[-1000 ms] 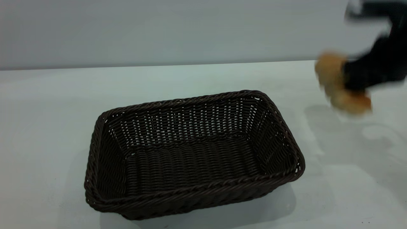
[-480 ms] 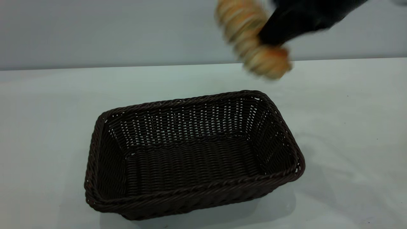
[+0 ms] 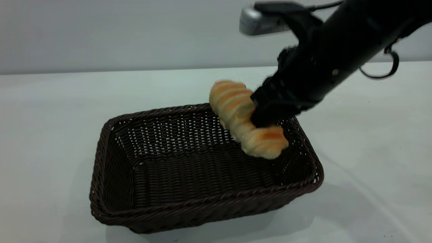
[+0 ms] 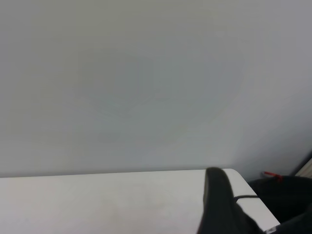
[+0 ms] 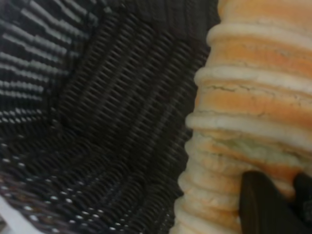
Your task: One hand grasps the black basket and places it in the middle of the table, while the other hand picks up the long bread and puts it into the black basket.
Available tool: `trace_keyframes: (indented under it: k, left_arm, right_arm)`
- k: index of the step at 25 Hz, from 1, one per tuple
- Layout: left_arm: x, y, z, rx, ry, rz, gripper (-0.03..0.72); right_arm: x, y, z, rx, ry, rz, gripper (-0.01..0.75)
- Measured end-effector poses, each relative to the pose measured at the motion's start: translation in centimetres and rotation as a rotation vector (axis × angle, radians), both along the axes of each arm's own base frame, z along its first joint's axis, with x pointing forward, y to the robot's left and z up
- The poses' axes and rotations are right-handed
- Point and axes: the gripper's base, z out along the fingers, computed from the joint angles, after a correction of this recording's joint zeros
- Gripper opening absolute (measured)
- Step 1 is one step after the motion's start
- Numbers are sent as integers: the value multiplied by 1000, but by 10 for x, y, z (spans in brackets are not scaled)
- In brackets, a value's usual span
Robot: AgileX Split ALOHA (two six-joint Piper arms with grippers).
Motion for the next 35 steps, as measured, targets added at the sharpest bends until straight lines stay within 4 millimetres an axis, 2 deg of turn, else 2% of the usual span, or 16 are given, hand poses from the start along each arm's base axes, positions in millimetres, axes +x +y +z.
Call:
trace_keyframes:
  k: [4, 7, 10, 15, 17, 20, 24, 26, 29, 32, 35]
  left_arm:
    - [0, 0, 0, -2, 1, 0, 517]
    - [0, 0, 0, -2, 1, 0, 517]
    - [0, 0, 0, -1, 2, 0, 517]
    - [0, 0, 0, 0, 1, 0, 517]
    - [0, 0, 0, 1, 1, 0, 517]
    - [0, 0, 0, 13, -6, -2, 517]
    - [0, 0, -2, 65, -13, -4, 517]
    - [0, 1, -4, 107, -5, -4, 517]
    - [-1, 3, -8, 186, 7, -4, 517]
    - [-6, 10, -9, 264, -14, 16, 517]
    - [-20, 24, -7, 302, -53, 59, 517]
  right_arm:
    - [2, 1, -14, -10, 19, 1, 36]
    - [2, 1, -15, -15, 7, 18, 80]
    - [3, 1, -15, -18, -3, 26, 209]
    - [4, 1, -14, -25, -19, 24, 495]
    - [6, 0, -8, -28, -47, 20, 554]
    - [11, 2, 20, -13, -143, 40, 571]
    - [9, 0, 96, 51, -346, 50, 540]
    - [-3, -6, 136, 83, -438, 52, 525]
    - [-28, -18, 177, 95, -494, 70, 516]
    - [-54, -34, 200, 46, -459, 58, 514]
    - [-77, -58, 211, -101, -392, -4, 514]
